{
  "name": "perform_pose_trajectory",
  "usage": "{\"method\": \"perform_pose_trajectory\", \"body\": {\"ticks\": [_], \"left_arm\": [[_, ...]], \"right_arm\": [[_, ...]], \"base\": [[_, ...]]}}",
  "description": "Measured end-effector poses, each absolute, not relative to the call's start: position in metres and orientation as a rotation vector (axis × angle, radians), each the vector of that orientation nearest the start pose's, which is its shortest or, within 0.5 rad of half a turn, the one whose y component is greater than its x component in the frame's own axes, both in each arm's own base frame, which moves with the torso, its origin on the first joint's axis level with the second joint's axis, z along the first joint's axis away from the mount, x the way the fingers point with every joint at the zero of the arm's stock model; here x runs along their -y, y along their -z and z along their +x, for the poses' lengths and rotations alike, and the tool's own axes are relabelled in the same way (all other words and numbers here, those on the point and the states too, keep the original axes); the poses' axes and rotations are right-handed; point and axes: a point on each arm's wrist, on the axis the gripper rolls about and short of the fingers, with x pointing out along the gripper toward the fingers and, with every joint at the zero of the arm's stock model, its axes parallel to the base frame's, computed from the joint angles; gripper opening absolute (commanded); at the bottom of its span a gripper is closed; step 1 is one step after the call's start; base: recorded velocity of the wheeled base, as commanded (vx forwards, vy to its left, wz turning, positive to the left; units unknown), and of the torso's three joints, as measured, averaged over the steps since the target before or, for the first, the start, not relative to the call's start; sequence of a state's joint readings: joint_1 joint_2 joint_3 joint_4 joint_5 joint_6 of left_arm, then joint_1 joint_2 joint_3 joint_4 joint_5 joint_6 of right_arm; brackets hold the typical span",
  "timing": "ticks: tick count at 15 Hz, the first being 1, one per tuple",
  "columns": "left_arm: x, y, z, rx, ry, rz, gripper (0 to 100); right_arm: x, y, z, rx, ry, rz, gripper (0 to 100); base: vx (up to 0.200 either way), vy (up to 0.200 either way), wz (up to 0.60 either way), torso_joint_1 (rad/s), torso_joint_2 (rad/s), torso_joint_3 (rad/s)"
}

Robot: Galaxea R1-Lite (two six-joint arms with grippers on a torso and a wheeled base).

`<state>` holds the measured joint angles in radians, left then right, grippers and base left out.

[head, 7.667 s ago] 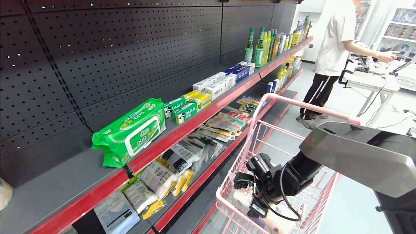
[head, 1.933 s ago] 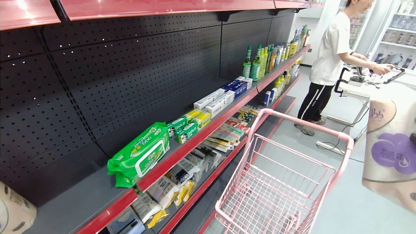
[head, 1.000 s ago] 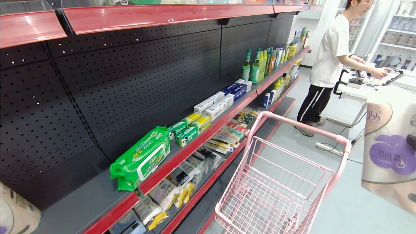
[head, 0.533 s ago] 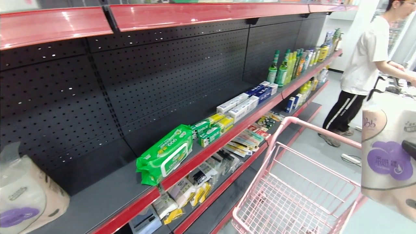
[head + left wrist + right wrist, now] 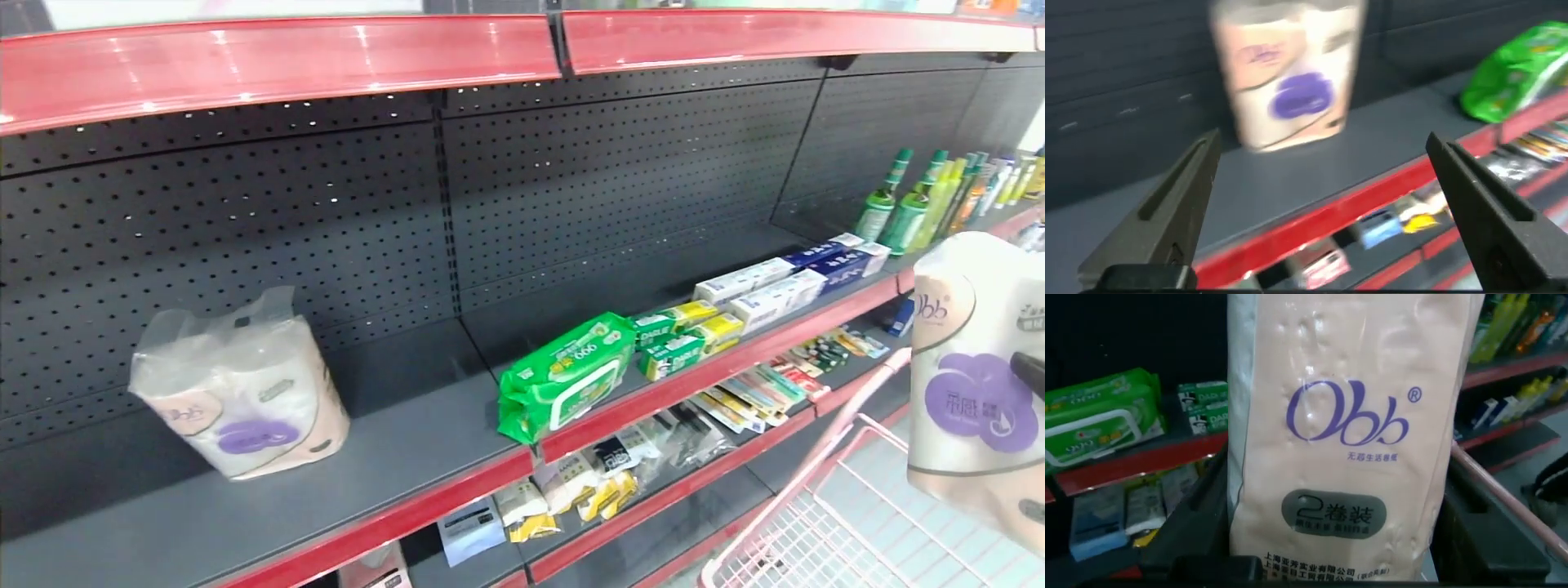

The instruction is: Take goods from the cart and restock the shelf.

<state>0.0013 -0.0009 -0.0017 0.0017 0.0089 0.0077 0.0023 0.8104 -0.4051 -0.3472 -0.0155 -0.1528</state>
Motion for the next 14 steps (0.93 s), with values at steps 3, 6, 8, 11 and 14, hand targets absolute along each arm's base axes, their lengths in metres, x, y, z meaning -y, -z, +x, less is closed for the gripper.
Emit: {"method": "perform_pose_trajectory", "body": {"ticks": [3, 6, 8, 11, 14], "left_arm": [[-0.0002, -0.0758, -0.0230, 0.001, -0.009, 0.008, 100], [-0.0002, -0.0757, -0.0230, 0.001, -0.010, 0.008, 100], [-0.0002, -0.0758, -0.0230, 0.001, -0.010, 0.008, 100], [-0.0002, -0.0758, -0.0230, 0.002, -0.010, 0.009, 100], [-0.0002, -0.0758, -0.0230, 0.001, -0.010, 0.009, 100]], "right_arm": [[0.0001, -0.2119, 0.0859, -0.059, 0.007, -0.153, 0], [0.0001, -0.2114, 0.0858, -0.059, 0.009, -0.154, 0], [0.0001, -0.2098, 0.0853, -0.063, 0.007, -0.164, 0], [0.0004, -0.2084, 0.0823, -0.059, 0.013, -0.170, 0], [0.0005, -0.2043, 0.0775, -0.057, 0.013, -0.184, 0]], "base": [[0.000, 0.000, 0.60, 0.001, 0.00, 0.002], [0.000, 0.000, 0.60, 0.001, 0.00, 0.004], [0.000, 0.000, 0.00, 0.000, 0.00, 0.000], [0.000, 0.000, 0.00, 0.000, 0.00, 0.000], [0.000, 0.000, 0.00, 0.000, 0.00, 0.000]]}}
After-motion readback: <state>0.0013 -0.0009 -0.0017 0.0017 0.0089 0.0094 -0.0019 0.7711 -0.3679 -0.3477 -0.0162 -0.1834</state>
